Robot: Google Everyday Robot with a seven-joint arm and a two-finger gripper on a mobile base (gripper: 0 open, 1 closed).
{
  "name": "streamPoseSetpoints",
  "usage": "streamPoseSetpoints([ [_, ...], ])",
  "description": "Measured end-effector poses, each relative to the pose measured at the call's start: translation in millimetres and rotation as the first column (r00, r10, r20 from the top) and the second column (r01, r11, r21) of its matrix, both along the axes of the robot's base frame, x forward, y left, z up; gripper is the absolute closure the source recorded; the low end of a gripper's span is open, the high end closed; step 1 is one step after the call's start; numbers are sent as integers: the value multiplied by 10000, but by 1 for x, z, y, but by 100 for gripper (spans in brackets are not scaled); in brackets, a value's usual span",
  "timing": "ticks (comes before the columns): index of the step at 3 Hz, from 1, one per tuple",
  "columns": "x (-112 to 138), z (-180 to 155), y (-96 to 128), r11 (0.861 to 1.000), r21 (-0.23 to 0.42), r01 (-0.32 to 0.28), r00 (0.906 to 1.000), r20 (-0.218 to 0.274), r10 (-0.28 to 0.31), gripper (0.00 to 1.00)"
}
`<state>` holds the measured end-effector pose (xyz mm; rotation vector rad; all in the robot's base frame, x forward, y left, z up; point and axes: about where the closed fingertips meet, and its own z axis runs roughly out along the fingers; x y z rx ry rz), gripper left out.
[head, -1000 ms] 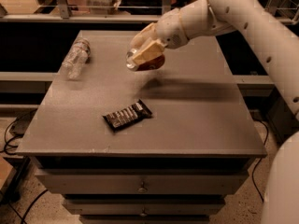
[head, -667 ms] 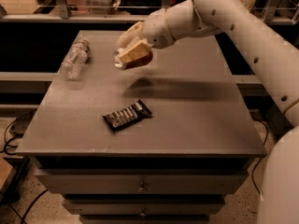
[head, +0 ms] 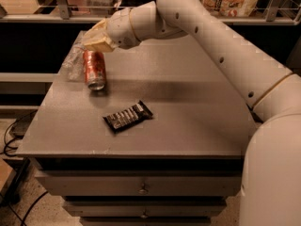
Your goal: Move coke can near water bottle
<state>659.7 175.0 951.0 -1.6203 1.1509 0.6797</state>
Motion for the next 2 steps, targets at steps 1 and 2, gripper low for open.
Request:
streamPoseSetpoints([
  [1, -6, -18, 29, 9989, -68, -454, 9988, -205, 453, 98],
  [2, -8, -26, 35, 9984, -114, -549, 9979, -347, 545, 75],
])
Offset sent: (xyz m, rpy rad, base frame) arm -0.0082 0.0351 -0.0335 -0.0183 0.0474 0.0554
